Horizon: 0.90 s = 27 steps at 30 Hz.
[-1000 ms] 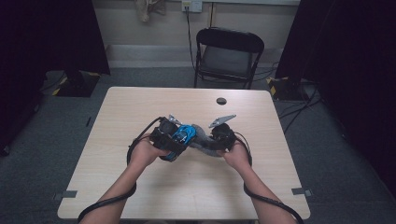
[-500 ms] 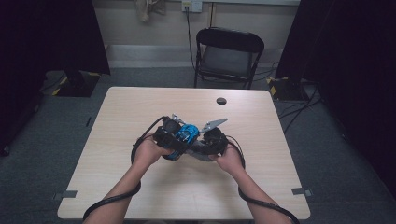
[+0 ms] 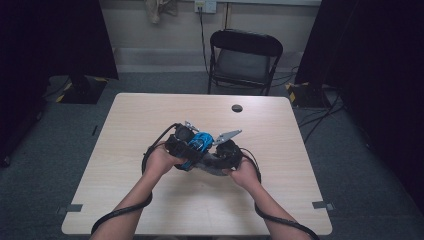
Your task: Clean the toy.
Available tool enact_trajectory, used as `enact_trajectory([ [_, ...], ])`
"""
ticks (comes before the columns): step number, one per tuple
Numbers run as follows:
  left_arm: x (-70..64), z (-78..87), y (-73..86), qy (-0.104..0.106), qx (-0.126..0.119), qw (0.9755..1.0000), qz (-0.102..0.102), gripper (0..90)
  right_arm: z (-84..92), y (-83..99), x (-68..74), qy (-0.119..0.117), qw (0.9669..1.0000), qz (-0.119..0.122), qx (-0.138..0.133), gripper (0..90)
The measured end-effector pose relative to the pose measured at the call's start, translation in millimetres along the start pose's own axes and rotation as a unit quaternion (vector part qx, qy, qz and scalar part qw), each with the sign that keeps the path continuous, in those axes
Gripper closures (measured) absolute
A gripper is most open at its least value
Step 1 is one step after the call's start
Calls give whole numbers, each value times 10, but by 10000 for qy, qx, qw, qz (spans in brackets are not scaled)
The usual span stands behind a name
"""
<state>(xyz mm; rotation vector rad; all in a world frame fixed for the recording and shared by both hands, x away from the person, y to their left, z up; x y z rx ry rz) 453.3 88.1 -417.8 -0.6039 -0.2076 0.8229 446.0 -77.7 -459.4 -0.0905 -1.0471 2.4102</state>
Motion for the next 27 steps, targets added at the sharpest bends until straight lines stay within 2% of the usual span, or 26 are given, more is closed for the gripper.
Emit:
enact_trajectory([
  [6,17,-5,-25,-3,-16,10000,19,281,-57,7,81,-132,9999,69,0,720],
  [15,40,-12,-44,-80,-56,9999,70,281,-190,29,265,-504,9986,148,-33,720],
  [20,37,5,-47,-74,-93,9999,85,281,-264,68,369,-687,9970,321,120,719],
  [23,39,24,-39,-58,-113,9999,112,281,-244,93,347,-601,9976,292,175,719],
  [27,43,71,-11,-73,-121,9999,76,281,-133,142,168,-280,9992,131,239,718],
])
Point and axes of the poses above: each handheld gripper's, and its own axes: z roughly backward along the jaws, y roughly out of its underside, x roughly to its left, the point moved 2 cm from there along -z, roughly forward along the jaws, and after that the axes turned 1 degree about -y, right-handed, at the moved point
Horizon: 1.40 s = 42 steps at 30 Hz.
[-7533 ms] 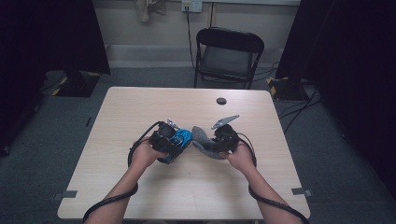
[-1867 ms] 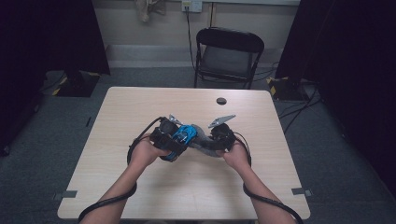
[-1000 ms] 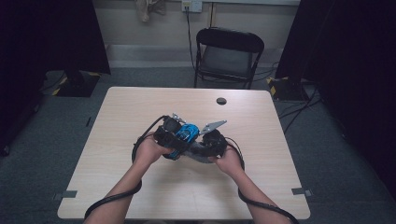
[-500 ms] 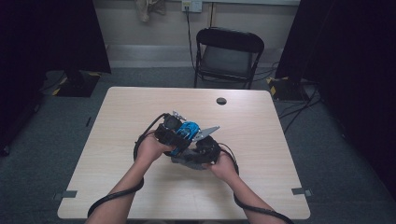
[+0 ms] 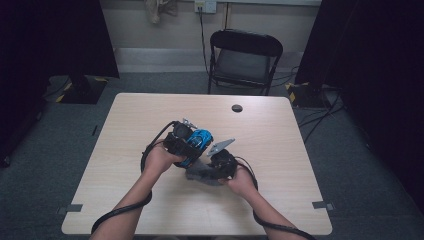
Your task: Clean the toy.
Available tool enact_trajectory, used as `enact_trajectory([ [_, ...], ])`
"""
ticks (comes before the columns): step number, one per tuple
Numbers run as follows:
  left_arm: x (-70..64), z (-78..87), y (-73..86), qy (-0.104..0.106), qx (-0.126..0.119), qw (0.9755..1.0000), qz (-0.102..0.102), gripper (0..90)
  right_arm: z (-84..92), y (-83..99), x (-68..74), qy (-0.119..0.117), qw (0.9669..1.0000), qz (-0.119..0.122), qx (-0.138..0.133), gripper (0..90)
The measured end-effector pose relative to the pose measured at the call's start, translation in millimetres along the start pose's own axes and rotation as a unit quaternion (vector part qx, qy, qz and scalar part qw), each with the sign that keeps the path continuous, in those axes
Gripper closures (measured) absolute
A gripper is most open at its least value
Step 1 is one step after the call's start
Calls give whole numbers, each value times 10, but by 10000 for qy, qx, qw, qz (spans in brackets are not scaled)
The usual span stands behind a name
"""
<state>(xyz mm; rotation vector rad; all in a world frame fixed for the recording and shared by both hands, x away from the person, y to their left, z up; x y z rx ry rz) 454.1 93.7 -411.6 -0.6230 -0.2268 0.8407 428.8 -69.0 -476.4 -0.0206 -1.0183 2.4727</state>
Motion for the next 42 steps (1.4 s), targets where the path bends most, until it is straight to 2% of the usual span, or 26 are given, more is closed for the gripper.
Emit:
enact_trajectory([
  [6,-22,50,65,3,11,10000,-69,281,209,36,-265,467,9982,-360,-88,719],
  [10,-42,77,106,29,12,9999,-126,281,325,11,-387,781,9954,-540,-162,717],
  [14,-79,107,136,39,-17,9999,-157,281,387,-31,-493,1005,9923,-684,-235,718],
  [17,-108,116,158,79,-1,9997,-212,281,400,-87,-507,1054,9915,-701,-288,717],
  [22,-125,93,185,80,34,9997,-234,281,376,-204,-439,971,9929,-564,-382,718],
  [25,-104,79,198,92,36,9998,-176,281,342,-251,-380,828,9945,-481,-433,718],
  [42,-17,137,154,47,-23,10000,-72,281,151,-303,-110,366,9983,-140,-435,718],
])
Point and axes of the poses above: each handheld gripper's, and its own axes: z roughly backward along the jaws, y roughly out of its underside, x roughly to its left, the point moved 2 cm from there along -z, roughly forward along the jaws, and after that the axes turned 1 degree about -y, right-handed, at the moved point
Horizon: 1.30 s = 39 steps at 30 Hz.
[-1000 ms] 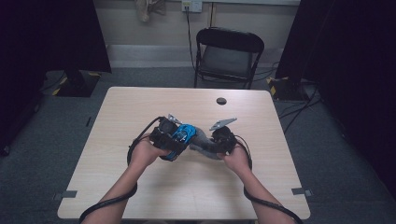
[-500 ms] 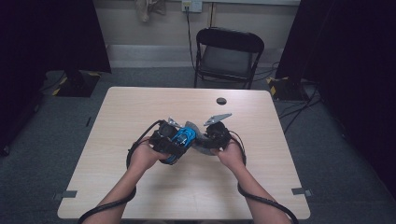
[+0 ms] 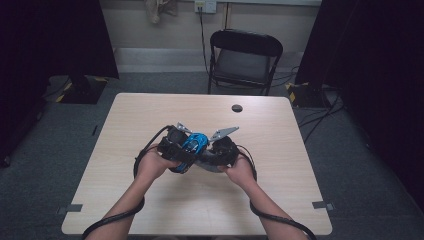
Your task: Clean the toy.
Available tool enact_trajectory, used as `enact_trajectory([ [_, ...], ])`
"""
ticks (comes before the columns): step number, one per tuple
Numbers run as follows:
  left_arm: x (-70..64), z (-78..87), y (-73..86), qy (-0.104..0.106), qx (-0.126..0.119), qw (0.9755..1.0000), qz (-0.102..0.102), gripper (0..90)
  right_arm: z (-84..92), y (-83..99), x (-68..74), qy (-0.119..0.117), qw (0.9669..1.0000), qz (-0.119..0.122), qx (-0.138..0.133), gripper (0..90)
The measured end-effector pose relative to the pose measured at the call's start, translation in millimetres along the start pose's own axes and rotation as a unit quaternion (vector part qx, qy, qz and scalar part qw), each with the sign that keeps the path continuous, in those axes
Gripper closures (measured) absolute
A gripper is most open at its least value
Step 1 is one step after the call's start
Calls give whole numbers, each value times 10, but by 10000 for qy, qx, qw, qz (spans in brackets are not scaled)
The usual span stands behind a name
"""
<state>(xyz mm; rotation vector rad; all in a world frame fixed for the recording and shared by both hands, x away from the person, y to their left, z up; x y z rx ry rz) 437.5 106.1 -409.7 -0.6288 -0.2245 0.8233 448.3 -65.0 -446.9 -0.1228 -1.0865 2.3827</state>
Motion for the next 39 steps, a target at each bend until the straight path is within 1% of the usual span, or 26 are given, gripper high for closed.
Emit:
enact_trajectory([
  [3,12,-5,-1,11,14,10000,31,281,-27,10,32,-62,10000,28,0,719],
  [4,10,-8,-4,10,-4,10000,87,281,-35,14,42,-88,10000,31,-2,718],
  [8,32,-8,-26,17,-21,9999,100,281,-86,24,101,-189,9998,78,-27,719],
  [9,32,-11,-32,19,-25,9999,132,281,-106,24,121,-221,9997,85,-21,719],
  [14,52,-19,-48,-48,-11,9999,119,281,-168,24,177,-311,9995,97,-7,719],
  [17,73,-29,-56,-50,-43,9997,214,281,-204,28,219,-363,9993,110,18,719],
  [19,91,-32,-60,-93,-77,9996,265,281,-226,29,254,-408,9991,147,43,718],
  [23,127,-39,-70,-128,-116,9992,370,281,-277,39,336,-558,9982,181,79,718],
  [25,148,-36,-75,-140,-130,9990,407,281,-306,50,384,-604,9977,274,119,718],
  [29,203,-11,-69,-197,-157,9987,452,281,-356,88,441,-676,9969,367,188,718],
  [31,246,11,-47,-223,-144,9985,470,281,-345,116,428,-664,9968,381,228,718],
  [33,293,30,-10,-276,-117,9983,497,281,-303,147,371,-584,9973,349,264,717],
  [34,327,38,20,-295,-96,9982,519,281,-270,161,325,-534,9977,315,276,717],
  [35,348,40,41,-306,-82,9980,551,281,-217,178,257,-434,9983,276,285,716],
  [37,414,48,112,-398,-30,9976,572,281,-130,205,150,-299,9990,181,261,715],
  [39,478,58,182,-447,16,9970,629,281,-10,246,0,-77,9996,59,265,714],
])
Point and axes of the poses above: each handheld gripper's, and its own axes: z roughly backward along the jaws, y roughly out of its underside, x roughly to its left, the point moved 2 cm from there along -z, roughly forward along the jaws, and after that the axes turned 1 degree about -y, right-handed, at the moved point
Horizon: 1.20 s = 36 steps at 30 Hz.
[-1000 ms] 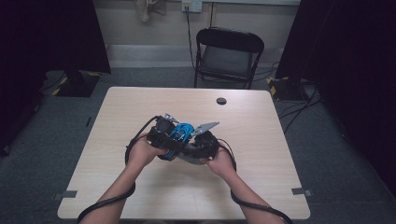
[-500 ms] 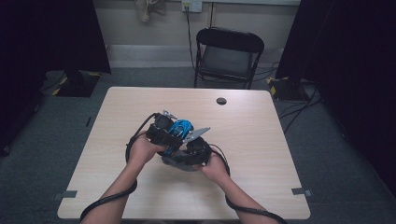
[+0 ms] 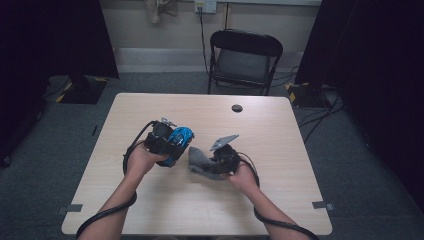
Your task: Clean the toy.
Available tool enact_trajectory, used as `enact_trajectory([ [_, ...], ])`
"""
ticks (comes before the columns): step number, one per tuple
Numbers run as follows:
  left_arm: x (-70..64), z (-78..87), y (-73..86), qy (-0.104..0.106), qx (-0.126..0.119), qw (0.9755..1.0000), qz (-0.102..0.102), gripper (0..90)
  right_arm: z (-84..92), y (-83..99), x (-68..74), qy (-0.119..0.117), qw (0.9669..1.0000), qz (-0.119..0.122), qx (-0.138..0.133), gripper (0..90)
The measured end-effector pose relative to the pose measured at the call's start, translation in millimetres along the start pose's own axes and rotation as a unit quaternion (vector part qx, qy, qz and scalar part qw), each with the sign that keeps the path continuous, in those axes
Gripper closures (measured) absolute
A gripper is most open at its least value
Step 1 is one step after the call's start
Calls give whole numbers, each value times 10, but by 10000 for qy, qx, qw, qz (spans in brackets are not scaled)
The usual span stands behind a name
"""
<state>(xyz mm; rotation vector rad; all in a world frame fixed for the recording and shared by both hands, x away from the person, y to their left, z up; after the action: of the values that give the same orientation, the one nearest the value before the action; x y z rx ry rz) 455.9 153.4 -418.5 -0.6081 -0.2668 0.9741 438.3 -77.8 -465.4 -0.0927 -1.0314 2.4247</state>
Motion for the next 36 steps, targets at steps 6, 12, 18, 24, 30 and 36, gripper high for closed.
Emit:
enact_trajectory([
  [6,181,-7,163,-108,74,9998,145,281,292,170,-375,504,9979,-412,-3,710],
  [12,290,-31,266,-170,143,9995,212,281,460,323,-615,834,9942,-672,65,709],
  [18,398,-91,376,-289,245,9988,313,281,592,509,-825,1134,9888,-957,138,706],
  [24,481,-150,446,-378,339,9980,380,281,741,655,-994,1358,9828,-1244,124,704],
  [30,555,-215,487,-472,367,9973,424,281,809,740,-1106,1540,9777,-1418,143,701],
  [36,637,-275,537,-584,418,9963,471,281,864,825,-1198,1689,9731,-1554,179,692],
])
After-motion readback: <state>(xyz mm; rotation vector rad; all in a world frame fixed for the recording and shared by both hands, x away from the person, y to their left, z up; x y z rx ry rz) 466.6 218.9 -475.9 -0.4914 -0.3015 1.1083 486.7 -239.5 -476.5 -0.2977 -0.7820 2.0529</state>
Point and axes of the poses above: each handheld gripper's, and its own axes: z roughly backward along the jaws, y roughly out of its underside, x roughly to its left, the point moved 2 cm from there along -z, roughly forward along the jaws, and after that the axes turned 1 degree about -y, right-handed, at the moved point
